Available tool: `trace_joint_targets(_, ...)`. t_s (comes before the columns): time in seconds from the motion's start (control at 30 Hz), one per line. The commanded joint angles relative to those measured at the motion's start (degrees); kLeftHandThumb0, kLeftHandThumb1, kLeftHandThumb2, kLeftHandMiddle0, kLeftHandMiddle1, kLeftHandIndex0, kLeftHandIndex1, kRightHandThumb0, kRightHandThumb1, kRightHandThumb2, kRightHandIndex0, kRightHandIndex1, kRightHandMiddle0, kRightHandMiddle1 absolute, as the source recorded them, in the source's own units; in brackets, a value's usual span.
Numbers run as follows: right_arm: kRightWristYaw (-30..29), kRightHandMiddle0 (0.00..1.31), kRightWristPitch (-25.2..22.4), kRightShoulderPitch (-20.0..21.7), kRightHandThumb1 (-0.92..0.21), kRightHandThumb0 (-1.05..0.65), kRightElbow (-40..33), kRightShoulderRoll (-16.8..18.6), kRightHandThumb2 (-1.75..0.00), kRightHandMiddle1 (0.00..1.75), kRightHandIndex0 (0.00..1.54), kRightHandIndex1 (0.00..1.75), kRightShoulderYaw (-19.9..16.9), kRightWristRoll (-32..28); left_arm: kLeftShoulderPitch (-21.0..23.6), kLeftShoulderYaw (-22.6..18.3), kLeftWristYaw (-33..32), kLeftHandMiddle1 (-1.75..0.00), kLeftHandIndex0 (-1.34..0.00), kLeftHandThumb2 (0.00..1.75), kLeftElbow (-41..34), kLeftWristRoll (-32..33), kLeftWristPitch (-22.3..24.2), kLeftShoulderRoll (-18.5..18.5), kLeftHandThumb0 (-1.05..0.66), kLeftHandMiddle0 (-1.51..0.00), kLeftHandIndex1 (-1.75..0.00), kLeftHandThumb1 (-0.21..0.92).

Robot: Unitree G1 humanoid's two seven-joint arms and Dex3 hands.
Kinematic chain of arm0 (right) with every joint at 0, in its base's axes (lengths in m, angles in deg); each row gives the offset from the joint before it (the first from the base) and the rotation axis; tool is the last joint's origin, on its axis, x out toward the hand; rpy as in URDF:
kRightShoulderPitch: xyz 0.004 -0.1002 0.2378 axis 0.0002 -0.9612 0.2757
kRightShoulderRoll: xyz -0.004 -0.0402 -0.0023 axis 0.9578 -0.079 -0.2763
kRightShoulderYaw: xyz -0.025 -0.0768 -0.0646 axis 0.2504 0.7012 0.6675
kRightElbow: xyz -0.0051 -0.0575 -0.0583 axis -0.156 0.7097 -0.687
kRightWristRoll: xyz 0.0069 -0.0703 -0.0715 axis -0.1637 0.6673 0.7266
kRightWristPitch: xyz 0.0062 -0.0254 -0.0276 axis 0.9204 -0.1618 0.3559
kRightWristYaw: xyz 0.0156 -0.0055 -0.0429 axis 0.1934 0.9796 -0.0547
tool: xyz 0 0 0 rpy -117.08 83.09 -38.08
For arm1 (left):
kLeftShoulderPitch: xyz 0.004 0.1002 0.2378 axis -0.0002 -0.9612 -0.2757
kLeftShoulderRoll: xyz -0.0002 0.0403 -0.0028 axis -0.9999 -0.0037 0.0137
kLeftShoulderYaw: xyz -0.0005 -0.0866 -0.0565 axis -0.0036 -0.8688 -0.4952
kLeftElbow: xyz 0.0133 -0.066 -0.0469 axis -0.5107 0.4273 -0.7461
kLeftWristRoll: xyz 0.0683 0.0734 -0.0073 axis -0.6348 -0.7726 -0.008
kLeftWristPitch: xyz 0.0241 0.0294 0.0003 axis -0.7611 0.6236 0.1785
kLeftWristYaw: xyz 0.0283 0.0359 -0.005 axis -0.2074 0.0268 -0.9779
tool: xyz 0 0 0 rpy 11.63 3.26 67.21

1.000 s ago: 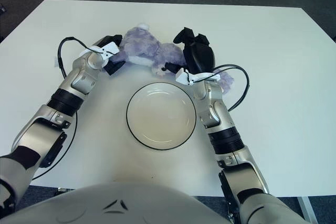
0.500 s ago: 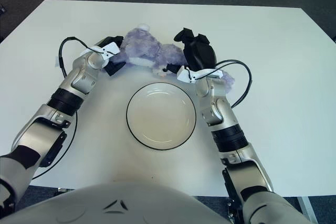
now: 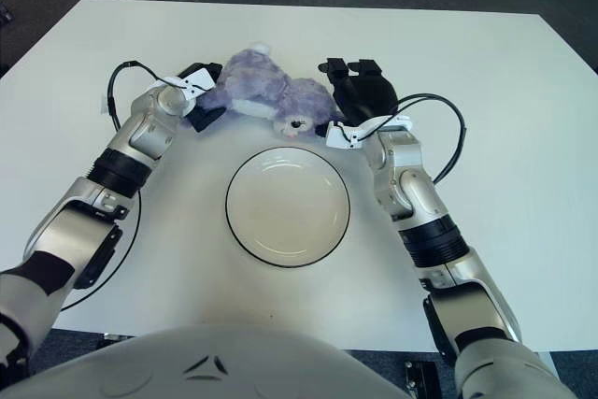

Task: Put the doll into the plate.

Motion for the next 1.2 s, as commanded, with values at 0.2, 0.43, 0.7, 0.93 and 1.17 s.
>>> trace_joint_targets(0.2, -3.2, 0.00, 2.5, 1.2, -0.35, -0.66, -0.5, -2.3, -0.85, 0.21, 0.02, 0.14, -1.1, 2.3, 6.2, -2.0, -1.8, -1.72, -0.67, 1.74, 11.6, 2.6, -5.2, 1.8, 0.00, -0.90, -1.75, -0.06)
trace_joint_targets(0.43, -7.0, 0.00, 3.1, 1.9, -0.35, -0.68, 1.2, -2.5, -0.85, 0.26, 0.05, 0.14, -1.7, 3.8, 9.8, -3.9, -4.3, -1.70, -0.67, 1.73, 18.8, 4.5, -9.6, 3.2, 0.00, -0.91, -1.75, -0.06)
trace_joint_targets(0.7, -11.2, 0.00, 1.2, 1.9, -0.35, -0.67, 1.9, -2.2, -0.84, 0.34, 0.09, 0.14, -1.6, 7.4, 12.5, -6.8, -4.4, -1.67, -0.64, 1.69, 24.8, 7.8, -13.8, 4.2, 0.00, -0.90, -1.75, -0.03)
trace_joint_targets(0.93, -18.1, 0.00, -0.7, 1.9, -0.29, -0.61, 3.8, -0.8, -0.89, 0.40, 0.16, 0.16, -1.7, 10.4, 14.5, -7.8, -3.9, -1.66, -0.62, 1.65, 28.4, 9.2, -15.8, 4.5, 0.00, -0.88, -1.75, 0.00)
trace_joint_targets(1.17, -23.5, 0.00, -2.3, 2.3, -0.24, -0.57, 6.1, 0.2, -0.92, 0.39, 0.21, 0.19, -1.4, 11.9, 15.8, -8.5, -2.7, -1.67, -0.60, 1.63, 29.6, 10.4, -15.7, 4.8, 0.00, -0.86, -1.75, 0.03)
